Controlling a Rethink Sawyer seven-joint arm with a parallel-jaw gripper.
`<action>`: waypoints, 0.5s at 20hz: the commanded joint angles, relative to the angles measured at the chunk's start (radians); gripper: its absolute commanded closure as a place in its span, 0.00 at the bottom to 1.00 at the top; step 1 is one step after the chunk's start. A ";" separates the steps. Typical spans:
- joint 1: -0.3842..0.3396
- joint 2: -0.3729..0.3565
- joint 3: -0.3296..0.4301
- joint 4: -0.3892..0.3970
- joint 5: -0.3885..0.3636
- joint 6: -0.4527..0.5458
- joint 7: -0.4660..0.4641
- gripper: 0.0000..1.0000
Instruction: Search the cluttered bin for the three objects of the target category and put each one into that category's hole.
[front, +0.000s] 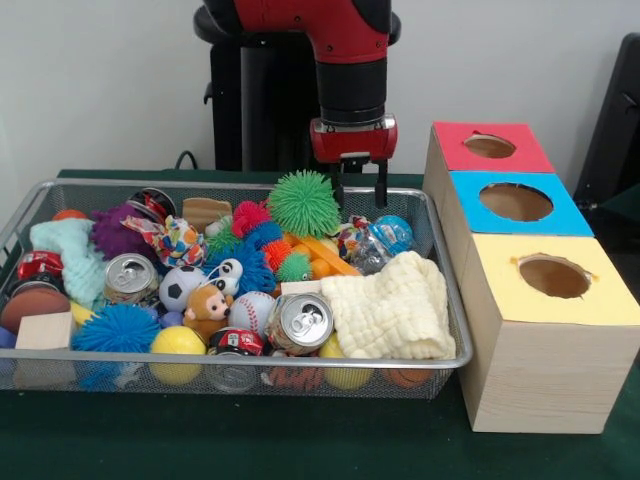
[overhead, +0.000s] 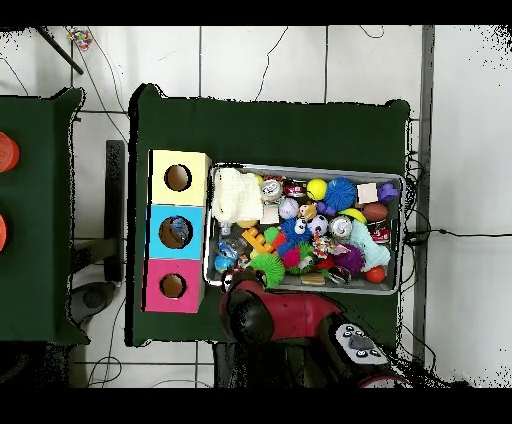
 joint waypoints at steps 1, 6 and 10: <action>0.015 -0.055 0.130 -0.146 0.094 0.175 0.100 0.00; 0.010 -0.022 0.113 -0.160 0.093 0.146 0.106 0.00; 0.006 -0.021 0.084 -0.170 0.095 0.136 0.113 0.00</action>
